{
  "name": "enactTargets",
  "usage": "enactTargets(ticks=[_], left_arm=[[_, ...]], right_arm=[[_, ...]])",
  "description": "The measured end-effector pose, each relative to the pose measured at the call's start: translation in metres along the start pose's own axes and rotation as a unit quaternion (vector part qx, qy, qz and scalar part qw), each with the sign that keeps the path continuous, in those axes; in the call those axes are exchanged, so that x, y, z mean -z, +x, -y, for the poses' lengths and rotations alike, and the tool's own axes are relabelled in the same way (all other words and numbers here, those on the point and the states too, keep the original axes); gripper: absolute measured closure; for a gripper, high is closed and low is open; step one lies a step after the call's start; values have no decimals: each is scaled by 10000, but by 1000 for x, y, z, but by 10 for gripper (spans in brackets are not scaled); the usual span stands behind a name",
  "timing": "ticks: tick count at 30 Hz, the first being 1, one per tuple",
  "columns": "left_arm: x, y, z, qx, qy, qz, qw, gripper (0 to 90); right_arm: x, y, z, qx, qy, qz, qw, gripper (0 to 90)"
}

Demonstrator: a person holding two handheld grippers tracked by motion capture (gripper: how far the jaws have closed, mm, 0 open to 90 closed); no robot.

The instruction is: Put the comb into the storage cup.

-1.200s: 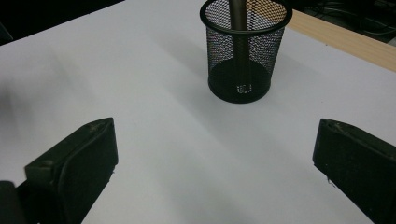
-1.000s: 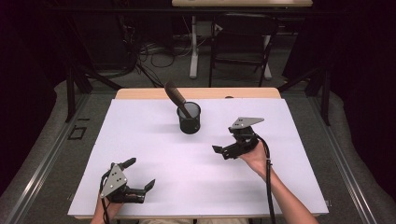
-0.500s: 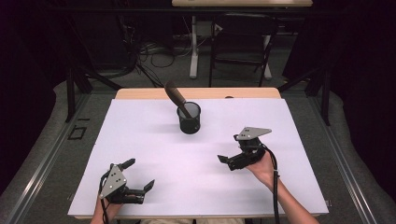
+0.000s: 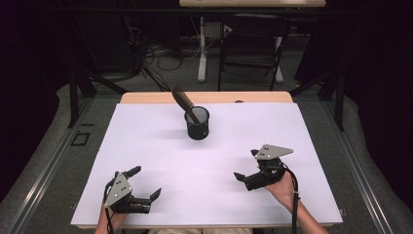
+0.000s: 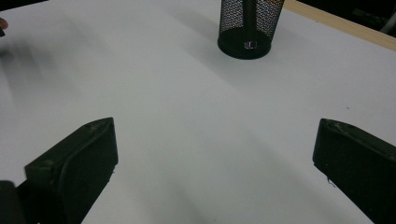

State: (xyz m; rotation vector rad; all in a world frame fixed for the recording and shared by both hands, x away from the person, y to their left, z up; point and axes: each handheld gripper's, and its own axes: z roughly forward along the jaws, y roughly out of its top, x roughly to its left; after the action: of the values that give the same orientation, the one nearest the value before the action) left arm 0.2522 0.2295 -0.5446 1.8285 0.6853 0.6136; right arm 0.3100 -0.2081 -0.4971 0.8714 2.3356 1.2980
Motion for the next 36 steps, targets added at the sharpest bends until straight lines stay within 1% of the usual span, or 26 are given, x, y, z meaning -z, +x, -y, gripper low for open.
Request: enactTargets(ticks=[5,10,13,16,20,23,25,29,32,34,36], left_arm=[[0,0,0,13,4,1,10000,4],[-1,0,0,11,12,2,10000,4],[-1,0,0,14,18,2,10000,4],[-1,0,0,13,18,-2,10000,4],[-1,0,1,21,23,-2,10000,4],[-1,0,1,28,22,-1,10000,4],[-1,0,1,30,20,-7,10000,4],[0,0,1,41,16,-21,10000,4],[0,0,1,49,15,-30,10000,3],[0,0,1,47,17,-30,10000,4],[0,0,1,40,22,-27,10000,4]], right_arm=[[9,5,9,5,-66,85,9999,0],[16,9,18,5,-43,152,9999,0],[19,10,23,33,-8,202,9998,0],[21,11,27,-9,32,229,9997,0],[24,14,33,44,134,335,9993,0],[26,15,37,24,226,396,9990,0],[27,15,39,27,281,505,9983,0],[30,16,44,-11,332,569,9978,0],[33,18,48,-28,295,575,9979,0],[35,19,52,-33,223,585,9980,0],[37,22,54,14,248,613,9978,0]])
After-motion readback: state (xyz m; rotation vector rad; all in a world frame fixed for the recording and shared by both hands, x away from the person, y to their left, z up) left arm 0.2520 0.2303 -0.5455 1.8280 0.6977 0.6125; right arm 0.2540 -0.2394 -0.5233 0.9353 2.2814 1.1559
